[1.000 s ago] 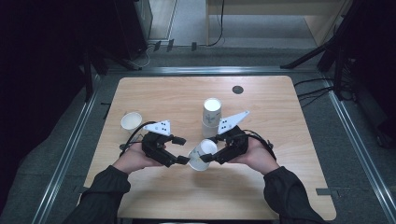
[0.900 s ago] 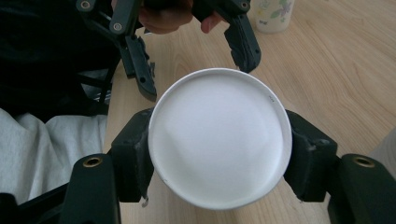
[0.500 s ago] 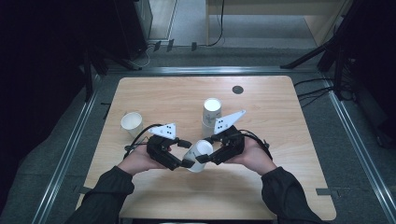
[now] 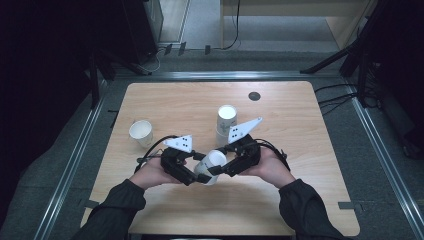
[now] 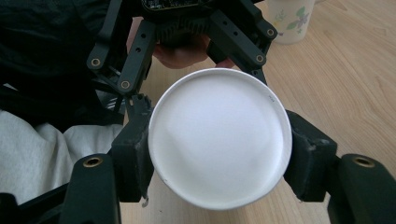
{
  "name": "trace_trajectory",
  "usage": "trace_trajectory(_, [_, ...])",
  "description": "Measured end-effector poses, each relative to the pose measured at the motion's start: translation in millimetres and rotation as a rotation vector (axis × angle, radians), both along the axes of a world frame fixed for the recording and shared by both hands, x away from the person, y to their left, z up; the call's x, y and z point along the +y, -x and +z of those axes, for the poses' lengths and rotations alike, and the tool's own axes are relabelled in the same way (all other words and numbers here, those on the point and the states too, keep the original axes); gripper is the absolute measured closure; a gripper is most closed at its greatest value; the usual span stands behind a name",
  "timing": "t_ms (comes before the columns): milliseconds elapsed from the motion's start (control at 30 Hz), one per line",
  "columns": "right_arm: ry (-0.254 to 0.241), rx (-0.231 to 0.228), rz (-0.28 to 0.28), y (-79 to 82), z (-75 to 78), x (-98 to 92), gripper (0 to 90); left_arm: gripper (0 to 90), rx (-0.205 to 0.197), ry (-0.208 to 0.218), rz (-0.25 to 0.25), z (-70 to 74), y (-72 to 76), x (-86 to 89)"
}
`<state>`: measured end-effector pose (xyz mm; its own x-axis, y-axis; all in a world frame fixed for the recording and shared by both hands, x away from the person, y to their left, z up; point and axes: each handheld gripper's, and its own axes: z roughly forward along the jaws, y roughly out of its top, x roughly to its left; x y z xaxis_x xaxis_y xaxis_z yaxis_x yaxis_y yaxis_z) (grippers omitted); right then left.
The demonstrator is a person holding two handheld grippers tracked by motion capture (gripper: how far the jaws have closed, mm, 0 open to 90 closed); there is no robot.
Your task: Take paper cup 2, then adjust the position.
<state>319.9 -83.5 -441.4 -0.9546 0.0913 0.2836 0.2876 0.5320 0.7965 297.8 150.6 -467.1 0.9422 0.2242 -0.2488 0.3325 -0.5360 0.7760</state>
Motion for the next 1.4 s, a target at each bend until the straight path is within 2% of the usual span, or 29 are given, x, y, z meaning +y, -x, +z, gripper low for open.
trace_trajectory(267, [-0.009,0.006,0.006,0.8,0.8,0.9,35.2,27.0,-0.024,-0.002,-0.018,-0.1,2.1,-0.9])
trace_trajectory(633, [-0.008,0.03,-0.005,-0.3,1.1,1.0,32.4,30.7,-0.008,0.005,-0.03,0.5,2.1,1.2])
trace_trajectory(833, [-0.013,-0.014,-0.02,1.5,2.8,-1.8,20.4,30.9,-0.003,0.013,-0.009,3.7,0.6,7.4])
trace_trajectory(933, [-0.014,-0.029,-0.029,1.5,3.1,-7.0,19.6,30.8,-0.004,0.015,0.006,6.8,-1.4,12.5])
trace_trajectory(1033, [0.001,-0.04,-0.039,1.3,0.9,-11.5,19.4,30.8,0.011,0.012,0.023,9.8,-4.0,19.0])
trace_trajectory(1267, [0.026,-0.078,-0.071,6.6,-7.5,-15.1,18.4,30.7,0.023,-0.045,0.034,16.1,-7.3,25.3])
trace_trajectory(1400, [0.037,-0.066,-0.07,9.2,-9.6,-16.1,17.4,30.5,0.012,-0.105,0.021,21.9,-10.4,25.3])
